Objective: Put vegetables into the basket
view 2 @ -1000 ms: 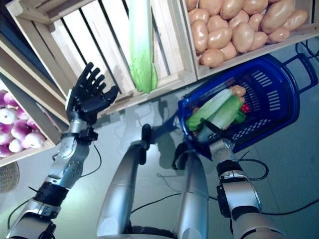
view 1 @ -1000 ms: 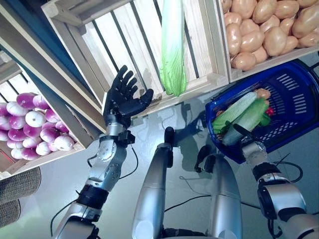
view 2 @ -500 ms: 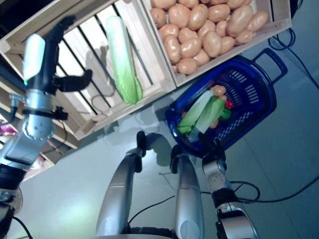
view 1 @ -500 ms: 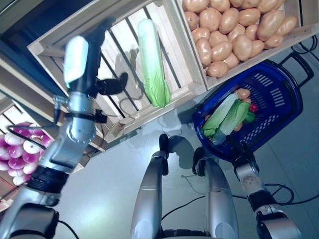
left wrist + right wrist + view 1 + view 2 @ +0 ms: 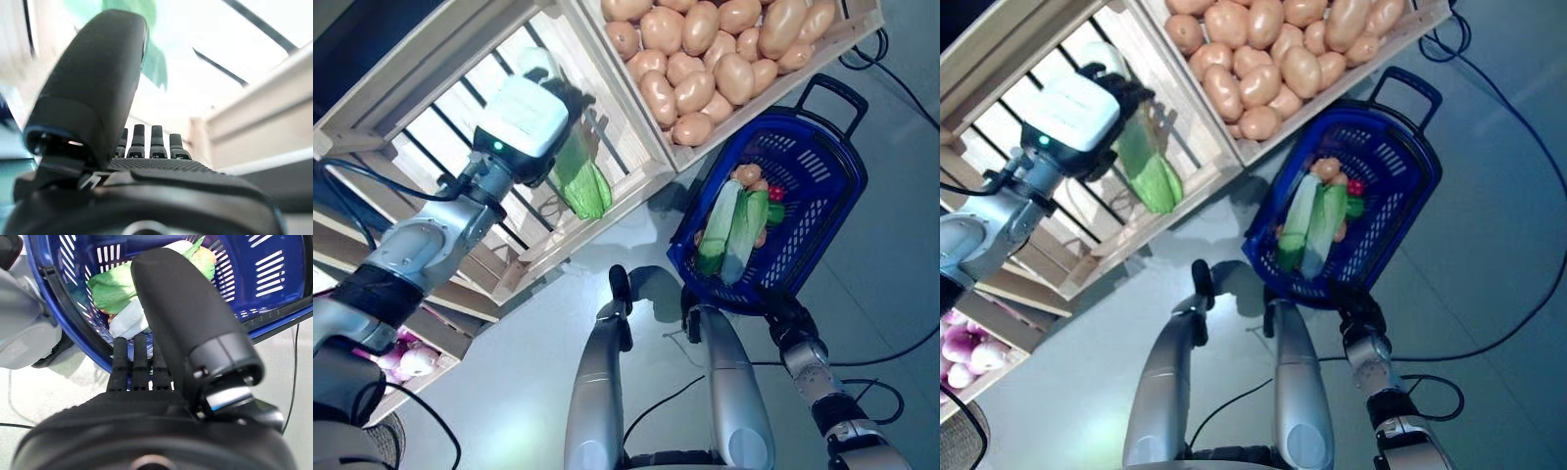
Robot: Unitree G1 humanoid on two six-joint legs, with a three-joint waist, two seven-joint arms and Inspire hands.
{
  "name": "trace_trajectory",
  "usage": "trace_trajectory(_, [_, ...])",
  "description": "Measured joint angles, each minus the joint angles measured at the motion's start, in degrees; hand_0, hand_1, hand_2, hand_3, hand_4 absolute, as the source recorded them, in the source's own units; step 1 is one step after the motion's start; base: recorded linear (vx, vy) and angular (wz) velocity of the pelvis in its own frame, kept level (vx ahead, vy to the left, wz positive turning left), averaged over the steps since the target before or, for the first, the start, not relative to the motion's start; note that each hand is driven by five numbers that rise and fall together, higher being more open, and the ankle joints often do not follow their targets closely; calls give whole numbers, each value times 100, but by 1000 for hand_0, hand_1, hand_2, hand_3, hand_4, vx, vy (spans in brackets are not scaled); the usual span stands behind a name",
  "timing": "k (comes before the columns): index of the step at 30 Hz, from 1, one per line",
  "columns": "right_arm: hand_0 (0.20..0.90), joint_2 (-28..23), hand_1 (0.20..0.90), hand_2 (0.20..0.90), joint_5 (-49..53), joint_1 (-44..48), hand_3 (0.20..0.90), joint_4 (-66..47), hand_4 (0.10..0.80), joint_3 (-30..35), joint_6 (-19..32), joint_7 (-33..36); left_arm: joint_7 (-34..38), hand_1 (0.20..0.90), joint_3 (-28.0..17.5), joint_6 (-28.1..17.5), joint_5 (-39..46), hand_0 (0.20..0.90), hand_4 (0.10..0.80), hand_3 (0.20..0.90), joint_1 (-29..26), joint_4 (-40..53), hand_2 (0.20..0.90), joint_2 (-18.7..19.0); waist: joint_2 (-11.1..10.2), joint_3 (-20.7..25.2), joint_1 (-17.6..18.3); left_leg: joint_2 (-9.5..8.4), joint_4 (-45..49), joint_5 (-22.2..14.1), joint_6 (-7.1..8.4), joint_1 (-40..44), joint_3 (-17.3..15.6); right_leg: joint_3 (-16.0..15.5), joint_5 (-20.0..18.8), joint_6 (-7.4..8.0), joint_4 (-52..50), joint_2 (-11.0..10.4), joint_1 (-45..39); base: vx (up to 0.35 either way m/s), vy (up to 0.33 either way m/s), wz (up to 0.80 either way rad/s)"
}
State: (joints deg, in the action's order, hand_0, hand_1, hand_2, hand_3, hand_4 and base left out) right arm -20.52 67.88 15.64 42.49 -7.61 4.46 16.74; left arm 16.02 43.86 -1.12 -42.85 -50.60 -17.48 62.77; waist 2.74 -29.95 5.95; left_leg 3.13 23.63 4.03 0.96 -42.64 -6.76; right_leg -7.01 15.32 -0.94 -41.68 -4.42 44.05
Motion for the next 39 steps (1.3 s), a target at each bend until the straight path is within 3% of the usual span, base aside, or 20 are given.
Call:
trace_trajectory(7, [900,-54,900,900,-239,35,900,-6,800,-165,149,1,-365,900,719,-116,-357,900,800,900,-405,-173,900,113,0,0,56,-11,-25,-2,-4,-60,-65,28,-2,5,-2,-31,99,2,36,-2])
trace_trajectory(19, [900,-82,900,900,-455,105,900,26,800,-221,240,1,-518,900,774,-451,-343,900,800,900,-462,-324,900,130,3,0,84,-11,-65,3,4,-59,-163,72,0,-1,-73,-62,198,1,13,-3])
trace_trajectory(27, [900,-78,900,900,-455,211,900,244,800,-226,318,-1,-371,900,1213,-912,-821,900,800,900,-1069,-681,900,141,5,0,86,-11,-73,7,1,-90,-191,97,0,-5,-84,-67,253,4,8,0])
trace_trajectory(39, [900,-81,900,900,-427,195,900,232,800,-237,525,-43,-216,900,1482,-1234,-1115,900,800,900,-1087,-1092,900,139,6,0,87,0,2,-13,11,-271,-257,136,-7,-13,-167,-81,461,2,0,-1])
